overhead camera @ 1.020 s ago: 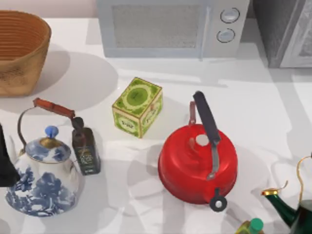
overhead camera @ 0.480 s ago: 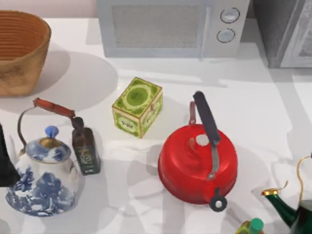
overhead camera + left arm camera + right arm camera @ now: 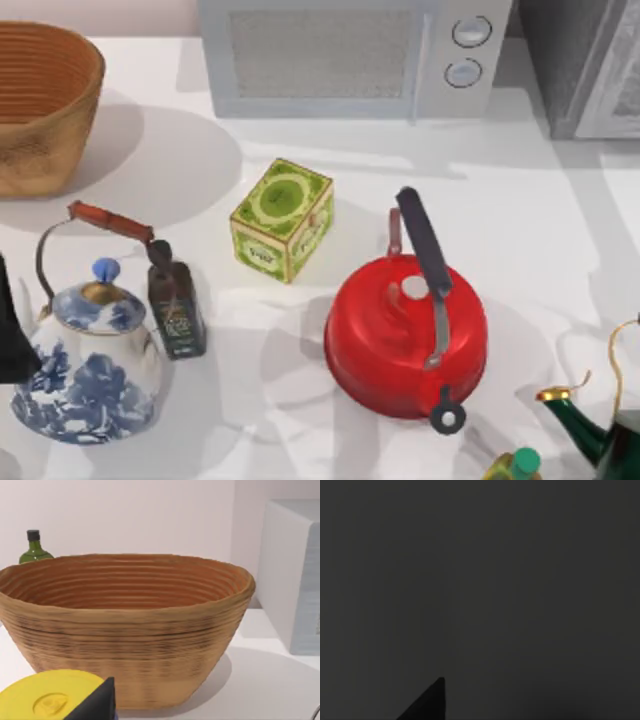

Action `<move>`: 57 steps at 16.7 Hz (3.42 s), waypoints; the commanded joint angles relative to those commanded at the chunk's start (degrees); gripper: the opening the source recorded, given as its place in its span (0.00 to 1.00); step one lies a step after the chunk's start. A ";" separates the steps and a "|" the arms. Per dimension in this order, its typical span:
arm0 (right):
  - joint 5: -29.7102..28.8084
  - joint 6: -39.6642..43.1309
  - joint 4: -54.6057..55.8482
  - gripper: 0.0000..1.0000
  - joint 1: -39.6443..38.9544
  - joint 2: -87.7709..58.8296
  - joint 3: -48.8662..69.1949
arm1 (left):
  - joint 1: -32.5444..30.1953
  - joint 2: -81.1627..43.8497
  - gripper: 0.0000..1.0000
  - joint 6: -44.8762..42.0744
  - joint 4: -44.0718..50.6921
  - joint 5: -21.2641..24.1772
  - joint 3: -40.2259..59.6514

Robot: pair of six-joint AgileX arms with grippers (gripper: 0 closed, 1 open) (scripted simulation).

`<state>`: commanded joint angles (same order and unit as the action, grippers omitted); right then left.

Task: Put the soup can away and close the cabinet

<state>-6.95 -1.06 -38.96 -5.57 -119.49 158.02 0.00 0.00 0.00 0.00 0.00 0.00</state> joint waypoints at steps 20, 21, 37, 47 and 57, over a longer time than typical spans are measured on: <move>2.19 0.45 13.56 1.00 2.52 43.95 -60.46 | 0.00 0.00 1.00 0.00 0.00 0.00 0.00; 2.46 0.53 15.23 1.00 2.80 49.00 -68.06 | 0.00 0.00 1.00 0.00 0.00 0.00 0.00; 6.85 1.03 38.60 1.00 5.56 118.64 -156.99 | 0.00 0.00 1.00 0.00 0.00 0.00 0.00; 9.07 0.87 41.65 1.00 7.63 115.73 -156.56 | 0.00 0.00 1.00 0.00 0.00 0.00 0.00; 32.29 -0.04 77.18 1.00 31.21 71.52 -145.46 | 0.00 0.00 1.00 0.00 0.00 0.00 0.00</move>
<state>25.34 -1.10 38.22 25.64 -47.96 12.56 0.00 0.00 0.00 0.00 0.00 0.00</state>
